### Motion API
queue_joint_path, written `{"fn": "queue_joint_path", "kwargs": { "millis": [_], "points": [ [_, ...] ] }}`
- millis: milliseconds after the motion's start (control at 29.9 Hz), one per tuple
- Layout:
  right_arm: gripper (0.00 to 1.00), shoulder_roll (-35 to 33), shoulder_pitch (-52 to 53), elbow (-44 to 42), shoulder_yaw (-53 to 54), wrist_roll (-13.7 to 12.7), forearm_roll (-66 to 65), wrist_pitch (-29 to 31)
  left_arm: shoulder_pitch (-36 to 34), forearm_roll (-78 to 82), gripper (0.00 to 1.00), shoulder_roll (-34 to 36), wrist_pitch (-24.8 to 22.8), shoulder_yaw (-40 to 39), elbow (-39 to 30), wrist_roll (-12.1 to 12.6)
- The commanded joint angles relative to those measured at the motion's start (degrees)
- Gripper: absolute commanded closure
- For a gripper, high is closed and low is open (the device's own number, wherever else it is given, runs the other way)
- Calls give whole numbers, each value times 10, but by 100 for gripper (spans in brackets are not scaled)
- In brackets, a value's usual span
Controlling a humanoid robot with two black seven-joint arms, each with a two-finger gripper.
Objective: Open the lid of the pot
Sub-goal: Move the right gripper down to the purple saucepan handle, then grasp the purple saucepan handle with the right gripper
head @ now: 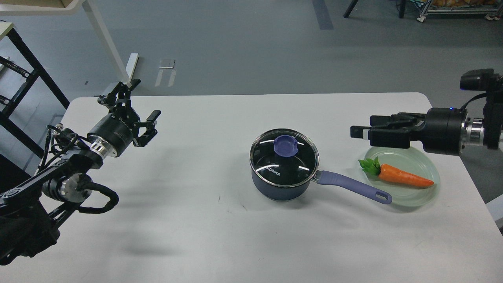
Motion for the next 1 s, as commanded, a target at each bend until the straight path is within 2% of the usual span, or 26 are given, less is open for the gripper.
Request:
{"fn": "queue_joint_path", "kwargs": {
  "millis": [0,334,970],
  "points": [
    [1,-4,29,16,-55,0,-96,-19,1,0,1,3,0,0,-5,0],
    [1,26,66,17,-133,0,-177,-24,1,0,1,3,4,0,-16,0],
    [5,101,67,-45,-187,0,-178,-44,4,19,1,4,5,-1,-34,0]
  ]
}}
